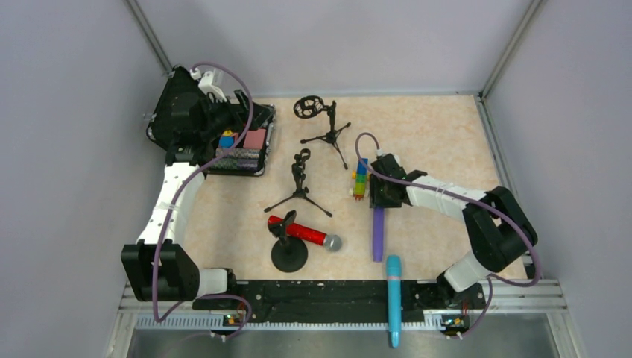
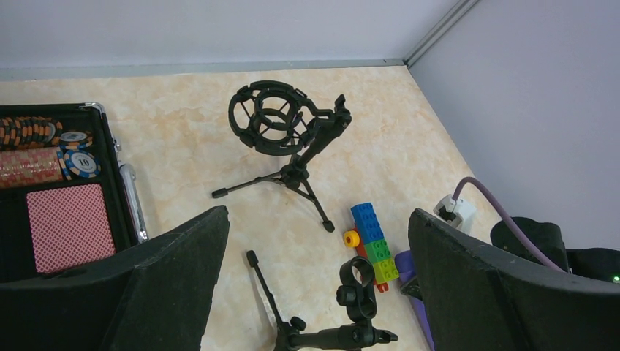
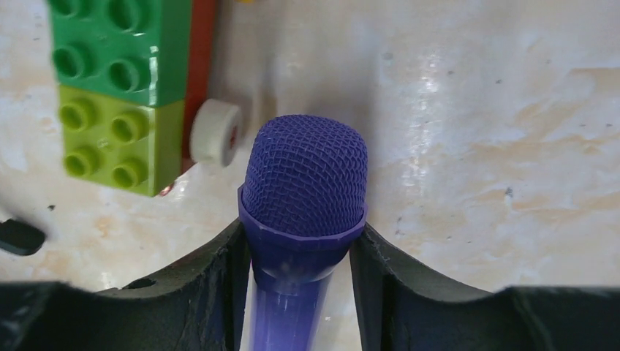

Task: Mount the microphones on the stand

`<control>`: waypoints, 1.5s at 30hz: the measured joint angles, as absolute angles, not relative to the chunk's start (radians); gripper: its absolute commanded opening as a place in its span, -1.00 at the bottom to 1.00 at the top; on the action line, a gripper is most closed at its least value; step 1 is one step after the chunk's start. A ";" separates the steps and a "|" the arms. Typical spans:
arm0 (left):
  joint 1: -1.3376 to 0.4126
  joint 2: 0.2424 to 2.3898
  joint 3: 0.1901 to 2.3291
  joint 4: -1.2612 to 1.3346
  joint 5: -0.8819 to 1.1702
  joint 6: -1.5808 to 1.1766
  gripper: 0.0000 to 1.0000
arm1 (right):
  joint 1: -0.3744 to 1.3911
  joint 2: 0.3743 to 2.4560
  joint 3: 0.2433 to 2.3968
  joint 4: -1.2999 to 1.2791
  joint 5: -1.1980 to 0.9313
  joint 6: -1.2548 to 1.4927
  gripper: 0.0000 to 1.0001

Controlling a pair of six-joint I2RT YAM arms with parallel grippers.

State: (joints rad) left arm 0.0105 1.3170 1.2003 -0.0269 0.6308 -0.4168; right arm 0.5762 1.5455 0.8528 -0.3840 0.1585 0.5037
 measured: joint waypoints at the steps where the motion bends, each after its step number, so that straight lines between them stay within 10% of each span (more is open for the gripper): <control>1: 0.010 1.317 1.200 -0.027 0.631 -0.416 0.93 | 0.566 1.552 0.853 -0.381 0.158 0.500 0.08; 7: 0.009 1.317 1.200 -0.027 0.631 -0.416 0.93 | 0.532 1.568 0.859 -0.393 0.177 0.473 0.59; 23: 0.009 1.317 1.200 -0.027 0.631 -0.416 0.93 | 0.534 1.493 0.814 -0.467 0.145 0.456 0.28; 32: 0.008 1.317 1.200 -0.027 0.631 -0.409 0.93 | 0.553 1.506 0.799 -0.450 0.109 0.467 -0.16; 39: 0.007 1.317 1.200 -0.027 0.631 -0.403 0.93 | 0.555 1.545 0.830 -0.414 0.104 0.471 -0.96; 45: 0.007 1.315 1.200 -0.038 0.630 -0.396 0.93 | 0.555 1.563 0.847 -0.401 0.102 0.464 -1.00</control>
State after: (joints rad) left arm 0.0074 1.3151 1.2003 -0.0376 0.6304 -0.3958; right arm 0.5549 1.5631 0.8474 -0.4007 0.1017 0.4637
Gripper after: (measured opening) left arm 0.964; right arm 0.364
